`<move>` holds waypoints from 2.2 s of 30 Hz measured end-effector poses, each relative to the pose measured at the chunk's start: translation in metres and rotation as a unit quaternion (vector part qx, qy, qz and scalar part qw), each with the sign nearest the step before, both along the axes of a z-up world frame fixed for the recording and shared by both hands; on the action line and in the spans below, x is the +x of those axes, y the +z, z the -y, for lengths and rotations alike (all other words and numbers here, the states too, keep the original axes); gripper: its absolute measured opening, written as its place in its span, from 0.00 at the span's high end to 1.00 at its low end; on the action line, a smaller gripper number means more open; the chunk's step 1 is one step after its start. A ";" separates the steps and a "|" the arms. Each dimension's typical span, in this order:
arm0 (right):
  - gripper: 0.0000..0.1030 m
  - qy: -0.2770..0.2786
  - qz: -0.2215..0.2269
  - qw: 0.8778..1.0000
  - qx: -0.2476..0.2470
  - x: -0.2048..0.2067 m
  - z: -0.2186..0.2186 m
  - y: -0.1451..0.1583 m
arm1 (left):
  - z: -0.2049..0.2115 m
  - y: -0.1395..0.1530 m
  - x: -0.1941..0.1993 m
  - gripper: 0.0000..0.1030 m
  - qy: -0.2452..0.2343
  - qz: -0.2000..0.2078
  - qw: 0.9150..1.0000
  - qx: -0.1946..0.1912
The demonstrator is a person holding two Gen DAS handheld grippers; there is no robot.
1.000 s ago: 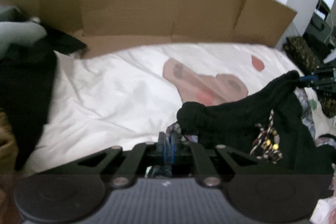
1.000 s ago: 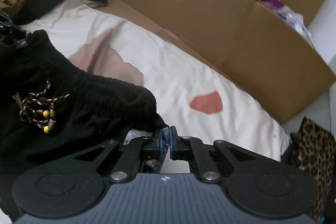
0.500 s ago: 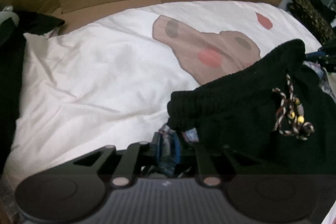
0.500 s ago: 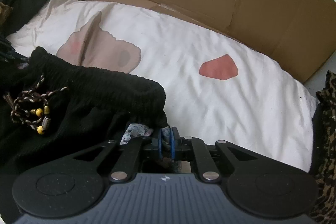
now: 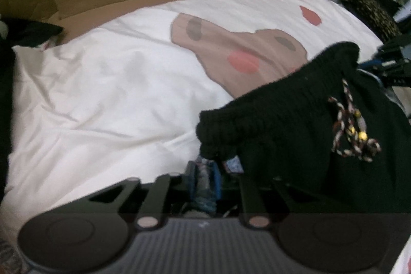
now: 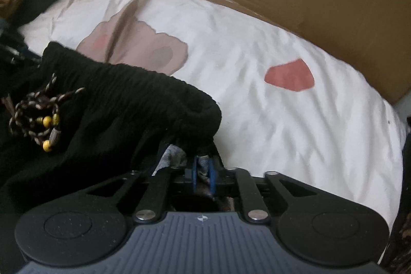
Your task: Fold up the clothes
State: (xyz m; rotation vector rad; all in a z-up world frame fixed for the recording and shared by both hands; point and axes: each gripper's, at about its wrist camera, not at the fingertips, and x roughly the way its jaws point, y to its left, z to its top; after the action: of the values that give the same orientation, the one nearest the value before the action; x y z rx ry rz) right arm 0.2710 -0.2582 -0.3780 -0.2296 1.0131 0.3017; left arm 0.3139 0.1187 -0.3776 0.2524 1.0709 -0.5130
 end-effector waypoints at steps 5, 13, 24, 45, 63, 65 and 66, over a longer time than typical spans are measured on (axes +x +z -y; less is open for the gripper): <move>0.96 -0.009 0.030 0.999 -0.015 -0.002 0.001 0.017 | 0.000 0.007 -0.011 0.95 0.039 0.036 0.999 0.003; 0.97 -0.012 0.070 0.997 -0.031 0.001 0.000 0.039 | -0.014 0.044 -0.013 0.95 0.067 0.094 0.993 0.002; 0.97 0.024 0.121 0.990 -0.063 0.029 -0.023 0.077 | -0.023 0.075 0.005 0.95 0.098 0.150 0.984 0.017; 0.97 -0.005 0.127 0.985 -0.117 0.133 -0.023 0.075 | 0.005 0.069 0.088 0.95 0.150 0.174 0.973 0.033; 0.97 -0.015 0.118 0.982 -0.146 0.184 -0.032 0.052 | 0.017 0.055 0.131 0.95 0.171 0.175 0.968 0.044; 0.97 -0.016 0.120 0.981 -0.151 0.190 -0.032 0.049 | 0.021 0.051 0.139 0.95 0.171 0.172 0.969 0.047; 0.97 -0.018 0.119 0.981 -0.151 0.193 -0.033 0.047 | 0.024 0.047 0.143 0.95 0.170 0.166 0.970 0.049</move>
State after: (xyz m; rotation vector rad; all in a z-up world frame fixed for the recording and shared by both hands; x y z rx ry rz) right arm 0.4644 -0.2254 -0.3315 -0.5110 0.8210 0.0827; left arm 0.4567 0.0948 -0.3307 0.2258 0.7910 -0.1018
